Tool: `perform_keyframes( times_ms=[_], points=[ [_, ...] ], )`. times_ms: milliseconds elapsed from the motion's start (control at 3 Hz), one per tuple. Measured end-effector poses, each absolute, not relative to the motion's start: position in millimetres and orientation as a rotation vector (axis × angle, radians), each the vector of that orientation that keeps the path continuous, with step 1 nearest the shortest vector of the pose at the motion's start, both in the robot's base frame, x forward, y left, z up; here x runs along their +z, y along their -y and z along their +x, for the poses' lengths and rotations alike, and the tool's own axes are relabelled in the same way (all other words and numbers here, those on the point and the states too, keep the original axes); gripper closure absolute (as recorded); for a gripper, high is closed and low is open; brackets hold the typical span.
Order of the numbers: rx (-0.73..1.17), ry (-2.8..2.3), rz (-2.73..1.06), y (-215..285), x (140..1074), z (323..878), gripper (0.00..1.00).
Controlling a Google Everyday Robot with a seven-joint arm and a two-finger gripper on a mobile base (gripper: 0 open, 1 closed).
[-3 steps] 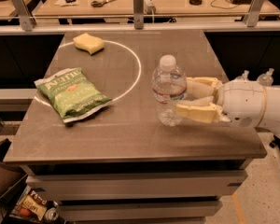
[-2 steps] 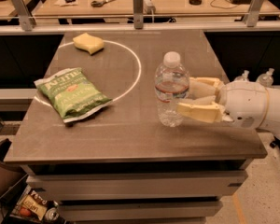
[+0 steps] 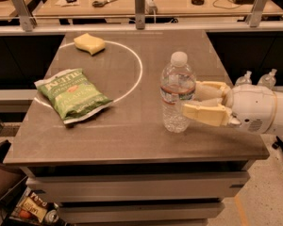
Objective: Place water bottle upright
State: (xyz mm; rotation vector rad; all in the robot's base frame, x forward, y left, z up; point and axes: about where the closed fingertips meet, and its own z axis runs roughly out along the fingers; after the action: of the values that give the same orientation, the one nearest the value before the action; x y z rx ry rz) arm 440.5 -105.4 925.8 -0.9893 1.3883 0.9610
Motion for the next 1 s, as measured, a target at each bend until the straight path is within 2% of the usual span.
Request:
perform_keyframes(
  times_ms=[1000],
  points=[
    [0.903, -1.33, -0.997, 105, 907, 466, 1.0]
  ],
)
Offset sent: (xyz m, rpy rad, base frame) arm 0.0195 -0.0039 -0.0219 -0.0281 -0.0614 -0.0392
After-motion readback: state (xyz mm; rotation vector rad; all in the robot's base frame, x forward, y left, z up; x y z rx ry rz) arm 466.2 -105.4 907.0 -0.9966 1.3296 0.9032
